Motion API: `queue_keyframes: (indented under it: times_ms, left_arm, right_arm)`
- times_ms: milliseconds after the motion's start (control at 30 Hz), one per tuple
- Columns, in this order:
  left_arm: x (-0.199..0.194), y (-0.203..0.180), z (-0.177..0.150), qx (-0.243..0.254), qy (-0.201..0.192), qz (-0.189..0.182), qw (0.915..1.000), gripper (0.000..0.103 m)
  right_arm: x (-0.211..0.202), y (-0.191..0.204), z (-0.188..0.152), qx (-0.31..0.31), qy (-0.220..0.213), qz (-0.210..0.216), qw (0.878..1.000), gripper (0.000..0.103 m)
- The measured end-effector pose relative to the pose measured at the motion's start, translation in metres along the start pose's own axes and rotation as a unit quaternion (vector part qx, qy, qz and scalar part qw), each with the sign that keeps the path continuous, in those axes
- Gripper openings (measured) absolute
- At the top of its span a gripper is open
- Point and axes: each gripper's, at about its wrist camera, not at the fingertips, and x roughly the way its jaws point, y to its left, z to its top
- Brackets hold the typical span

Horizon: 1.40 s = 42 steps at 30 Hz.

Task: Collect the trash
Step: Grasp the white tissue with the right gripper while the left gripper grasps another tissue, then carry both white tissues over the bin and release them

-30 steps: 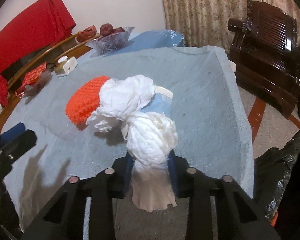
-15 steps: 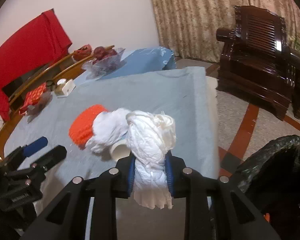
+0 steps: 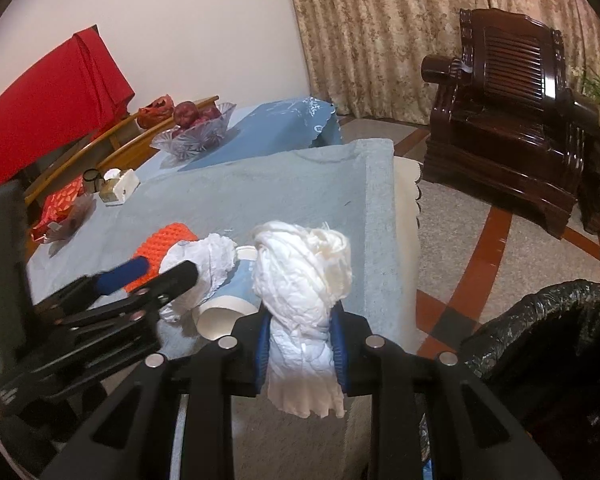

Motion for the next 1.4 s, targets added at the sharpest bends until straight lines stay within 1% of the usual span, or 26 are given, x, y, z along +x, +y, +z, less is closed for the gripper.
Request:
queue_keyframes:
  times_ms: [67,133,167,267,500,633,800,1000,1167,1400]
  left_arm:
    - [0.008,0.002,-0.001,-0.006,0.016,-0.009,0.9998,0.042]
    - [0.011,0.003,-0.002,-0.01,0.025,-0.017,0.9995,0.031]
    - [0.01,0.003,-0.004,-0.01,0.023,-0.017,0.9996,0.028]
    - [0.005,0.0,-0.004,-0.007,0.014,-0.013,0.9998,0.022]
    - [-0.025,-0.002,0.0,-0.007,-0.015,-0.006,0.9999,0.021]
    - [-0.05,-0.006,0.004,0.001,-0.032,0.0,0.9995,0.021]
    - [-0.078,-0.017,0.005,0.006,-0.043,0.003,0.9991,0.021]
    - [-0.11,-0.04,0.0,0.016,-0.054,-0.01,0.9984,0.021]
    - [-0.13,-0.066,-0.008,0.023,-0.058,-0.031,0.9976,0.021]
    - [-0.147,-0.105,-0.024,0.043,-0.06,-0.066,0.9951,0.021]
  right_arm:
    - [0.0,-0.001,0.0,0.0,-0.001,0.0,1.0,0.026]
    - [0.0,-0.002,0.0,0.001,-0.001,0.001,1.0,0.026]
    - [-0.001,-0.002,0.001,0.001,-0.001,0.001,1.0,0.026]
    - [-0.003,-0.002,0.0,0.001,-0.002,0.002,1.0,0.026]
    - [-0.019,0.002,0.002,-0.006,-0.018,0.005,1.0,0.026]
    - [-0.033,0.005,0.006,-0.006,-0.032,0.007,0.999,0.026]
    - [-0.059,0.008,0.01,-0.006,-0.052,0.008,0.999,0.026]
    - [-0.096,0.007,0.006,-0.008,-0.071,0.002,0.997,0.026]
    - [-0.127,-0.002,-0.003,-0.005,-0.081,-0.01,0.997,0.026]
    - [-0.166,-0.029,-0.019,0.012,-0.092,-0.037,0.995,0.026]
